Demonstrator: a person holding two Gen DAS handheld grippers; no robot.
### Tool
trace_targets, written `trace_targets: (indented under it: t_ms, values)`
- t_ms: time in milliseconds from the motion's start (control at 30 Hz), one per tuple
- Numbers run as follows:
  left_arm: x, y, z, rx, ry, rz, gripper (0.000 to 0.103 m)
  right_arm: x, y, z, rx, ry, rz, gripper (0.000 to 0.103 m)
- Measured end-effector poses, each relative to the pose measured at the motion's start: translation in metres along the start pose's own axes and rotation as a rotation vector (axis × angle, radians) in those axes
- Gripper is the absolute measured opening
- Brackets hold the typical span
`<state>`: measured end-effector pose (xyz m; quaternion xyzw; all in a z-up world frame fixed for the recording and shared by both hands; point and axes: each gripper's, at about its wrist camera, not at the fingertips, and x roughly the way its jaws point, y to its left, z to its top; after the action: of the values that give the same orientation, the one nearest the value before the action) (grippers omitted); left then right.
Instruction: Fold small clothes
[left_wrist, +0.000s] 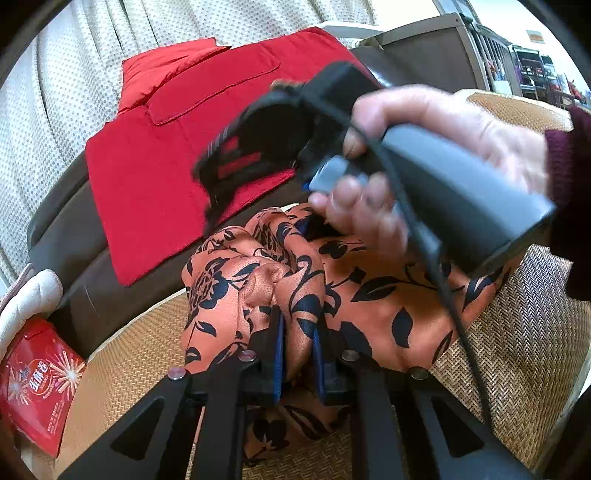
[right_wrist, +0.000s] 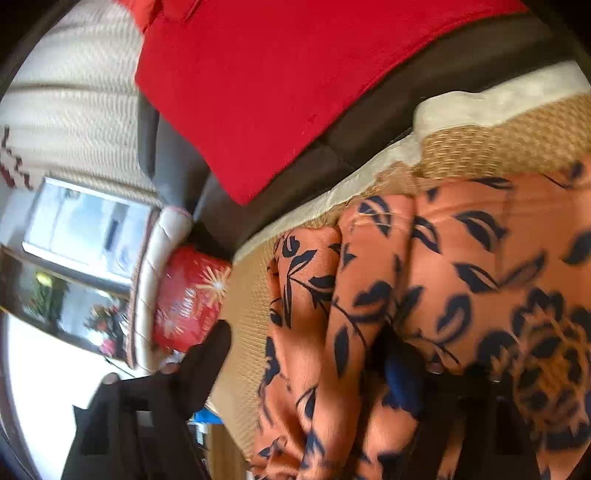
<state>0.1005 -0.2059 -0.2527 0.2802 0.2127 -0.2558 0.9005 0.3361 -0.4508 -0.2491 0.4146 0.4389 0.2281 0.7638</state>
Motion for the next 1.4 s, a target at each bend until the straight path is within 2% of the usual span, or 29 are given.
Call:
trace_targets:
  t_ms: [33,67,100,233,400,533,600,667,733,800,833,867,933,1000,1067,1133,1233,1300,1400]
  values:
    - [0.000,0.001,0.001,-0.005,-0.004,-0.002,0.013,0.005,0.002,0.001,-0.026,0.012,-0.025,0.039]
    - [-0.002,0.003,0.001,-0.008,-0.007,-0.002,0.013,0.012,0.006,0.000,-0.059,0.033,-0.065,0.022]
    - [-0.004,0.004,0.001,-0.010,-0.009,-0.004,0.013,0.015,0.008,-0.001,-0.072,0.041,-0.085,0.018]
    - [-0.015,0.012,0.012,-0.069,-0.041,-0.052,0.012,-0.005,0.028,-0.004,-0.145,-0.021,-0.108,0.014]
    - [-0.041,0.009,0.061,-0.161,-0.153,-0.165,0.010,-0.074,0.048,0.000,-0.222,-0.187,-0.077,0.012]
    - [-0.045,-0.023,0.106,-0.154,-0.237,-0.285,0.009,-0.138,0.037,0.005,-0.240,-0.319,-0.086,0.012]
    - [-0.036,-0.039,0.116,-0.163,-0.242,-0.334,0.009,-0.164,0.013,0.010,-0.194,-0.363,-0.089,0.012]
    - [-0.019,-0.050,0.114,-0.192,-0.194,-0.370,0.009,-0.172,-0.012,0.015,-0.142,-0.362,-0.092,0.012]
    - [-0.006,-0.051,0.109,-0.212,-0.133,-0.450,0.011,-0.159,-0.039,0.020,-0.095,-0.323,-0.123,0.012]
    - [-0.008,-0.047,0.106,-0.198,-0.105,-0.566,0.018,-0.137,-0.067,0.023,-0.036,-0.274,-0.229,0.013]
    - [-0.016,-0.042,0.105,-0.182,-0.126,-0.586,0.030,-0.127,-0.080,0.023,-0.006,-0.243,-0.280,0.016]
    - [-0.023,-0.033,0.104,-0.167,-0.166,-0.576,0.048,-0.123,-0.090,0.023,0.019,-0.223,-0.300,0.016]
    - [-0.037,-0.008,0.099,-0.165,-0.230,-0.524,0.067,-0.129,-0.099,0.023,0.068,-0.226,-0.255,0.017]
    - [-0.035,0.016,0.095,-0.204,-0.231,-0.479,0.068,-0.146,-0.090,0.022,0.097,-0.263,-0.277,0.019]
    - [-0.018,0.046,0.083,-0.288,-0.171,-0.383,0.068,-0.160,-0.077,0.016,0.074,-0.306,-0.283,0.019]
    - [-0.005,0.062,0.071,-0.357,-0.111,-0.338,0.068,-0.177,-0.059,0.004,0.038,-0.343,-0.288,0.019]
    - [0.016,0.088,0.054,-0.432,-0.012,-0.237,0.067,-0.183,-0.018,-0.019,-0.054,-0.355,-0.248,0.019]
    - [0.021,0.090,0.047,-0.431,0.017,-0.226,0.064,-0.187,-0.003,-0.030,-0.113,-0.349,-0.235,0.019]
    - [0.035,0.071,0.045,-0.357,0.092,-0.225,0.053,-0.168,0.016,-0.048,-0.158,-0.297,-0.244,0.019]
